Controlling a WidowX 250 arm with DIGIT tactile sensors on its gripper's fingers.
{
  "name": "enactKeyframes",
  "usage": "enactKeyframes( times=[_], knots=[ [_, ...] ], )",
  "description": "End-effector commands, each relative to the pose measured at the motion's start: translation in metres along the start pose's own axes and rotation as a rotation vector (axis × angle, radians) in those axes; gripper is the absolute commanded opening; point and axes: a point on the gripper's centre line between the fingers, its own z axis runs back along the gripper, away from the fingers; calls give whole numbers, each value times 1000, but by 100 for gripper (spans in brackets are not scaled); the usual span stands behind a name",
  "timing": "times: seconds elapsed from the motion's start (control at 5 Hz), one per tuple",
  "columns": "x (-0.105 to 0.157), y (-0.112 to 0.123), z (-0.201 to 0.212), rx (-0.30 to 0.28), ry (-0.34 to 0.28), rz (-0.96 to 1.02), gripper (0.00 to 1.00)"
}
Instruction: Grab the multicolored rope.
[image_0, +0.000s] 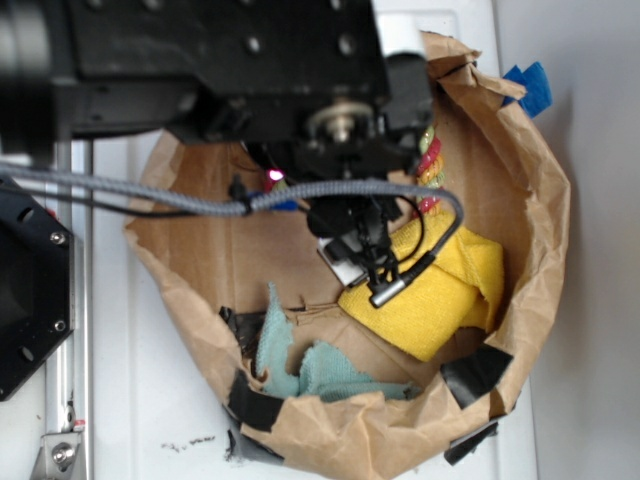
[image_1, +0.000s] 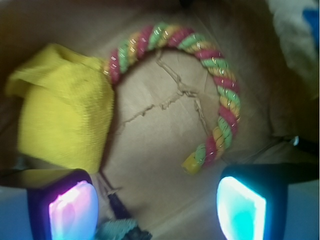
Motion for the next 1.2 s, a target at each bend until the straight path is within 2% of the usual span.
enactKeyframes(
  times=[0.0,0.2,0.4,0.6,1.0],
  knots=[
    [1,16,-25,35,-84,-33,100],
    [4,33,-23,41,-134,-103,100],
    [5,47,-25,62,-141,-199,100],
    [12,49,-30,105,-139,-200,100],
    [34,47,-35,116,-129,-123,100]
  ],
)
